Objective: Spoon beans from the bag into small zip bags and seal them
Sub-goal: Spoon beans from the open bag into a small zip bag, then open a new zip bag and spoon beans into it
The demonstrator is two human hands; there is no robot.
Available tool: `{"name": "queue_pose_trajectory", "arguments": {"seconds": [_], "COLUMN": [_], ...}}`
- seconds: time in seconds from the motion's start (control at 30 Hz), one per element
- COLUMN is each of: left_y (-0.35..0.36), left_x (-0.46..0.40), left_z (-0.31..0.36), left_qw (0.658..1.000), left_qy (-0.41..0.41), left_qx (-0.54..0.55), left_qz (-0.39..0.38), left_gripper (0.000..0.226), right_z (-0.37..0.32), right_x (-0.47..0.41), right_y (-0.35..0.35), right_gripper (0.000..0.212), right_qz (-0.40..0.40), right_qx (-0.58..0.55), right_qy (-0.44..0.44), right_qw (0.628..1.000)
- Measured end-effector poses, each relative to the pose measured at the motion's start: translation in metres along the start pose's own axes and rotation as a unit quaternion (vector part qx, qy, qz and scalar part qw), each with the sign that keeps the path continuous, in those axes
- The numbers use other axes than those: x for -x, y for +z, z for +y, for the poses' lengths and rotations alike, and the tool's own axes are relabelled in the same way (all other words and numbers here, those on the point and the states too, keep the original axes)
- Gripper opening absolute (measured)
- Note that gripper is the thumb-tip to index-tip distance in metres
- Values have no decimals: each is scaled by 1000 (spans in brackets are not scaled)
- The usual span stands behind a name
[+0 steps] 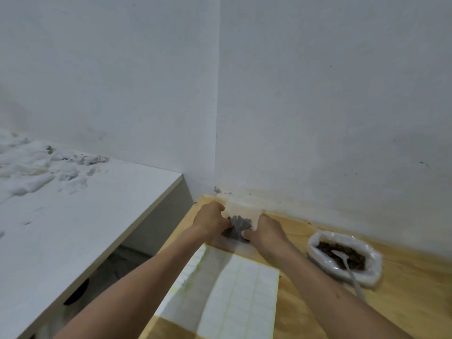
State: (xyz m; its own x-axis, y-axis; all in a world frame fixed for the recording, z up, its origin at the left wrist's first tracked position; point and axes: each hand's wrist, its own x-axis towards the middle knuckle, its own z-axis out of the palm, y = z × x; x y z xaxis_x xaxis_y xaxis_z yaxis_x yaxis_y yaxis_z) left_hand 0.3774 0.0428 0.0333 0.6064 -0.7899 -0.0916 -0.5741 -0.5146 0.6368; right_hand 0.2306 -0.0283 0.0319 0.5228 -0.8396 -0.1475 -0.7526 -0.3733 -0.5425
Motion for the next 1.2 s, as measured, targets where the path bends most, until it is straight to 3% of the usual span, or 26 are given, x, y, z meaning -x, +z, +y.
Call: {"name": "queue_pose_trajectory", "arguments": {"seconds": [0.4,0.53,0.63,0.67,0.73,0.97,1.2], "left_y": [4,5,6,5,5,6,37], "left_x": [-10,-13,-12,-10,-6,22,58], "left_z": [-20,-22,-21,-21,-21,14,95], "left_qw": [999,998,999,999,998,985,967], "left_qy": [31,48,29,31,45,108,223], "left_qx": [-36,-37,-36,-30,-36,-15,40], "left_qz": [2,4,4,3,23,131,114], "left_gripper": [30,51,23,23,46,40,35], "right_z": [2,3,2,2,2,7,68], "right_x": [-10,-10,-7,-6,-1,27,82], "right_y": [19,19,17,15,10,-55,-141], "right_gripper": [45,44,45,47,55,62,64], "right_qz": [-18,-20,-17,-18,-16,46,132], "right_qx": [60,64,58,52,39,4,46], "right_qy": [10,11,10,6,-3,-60,-23], "right_qw": [998,998,998,998,999,997,990]}}
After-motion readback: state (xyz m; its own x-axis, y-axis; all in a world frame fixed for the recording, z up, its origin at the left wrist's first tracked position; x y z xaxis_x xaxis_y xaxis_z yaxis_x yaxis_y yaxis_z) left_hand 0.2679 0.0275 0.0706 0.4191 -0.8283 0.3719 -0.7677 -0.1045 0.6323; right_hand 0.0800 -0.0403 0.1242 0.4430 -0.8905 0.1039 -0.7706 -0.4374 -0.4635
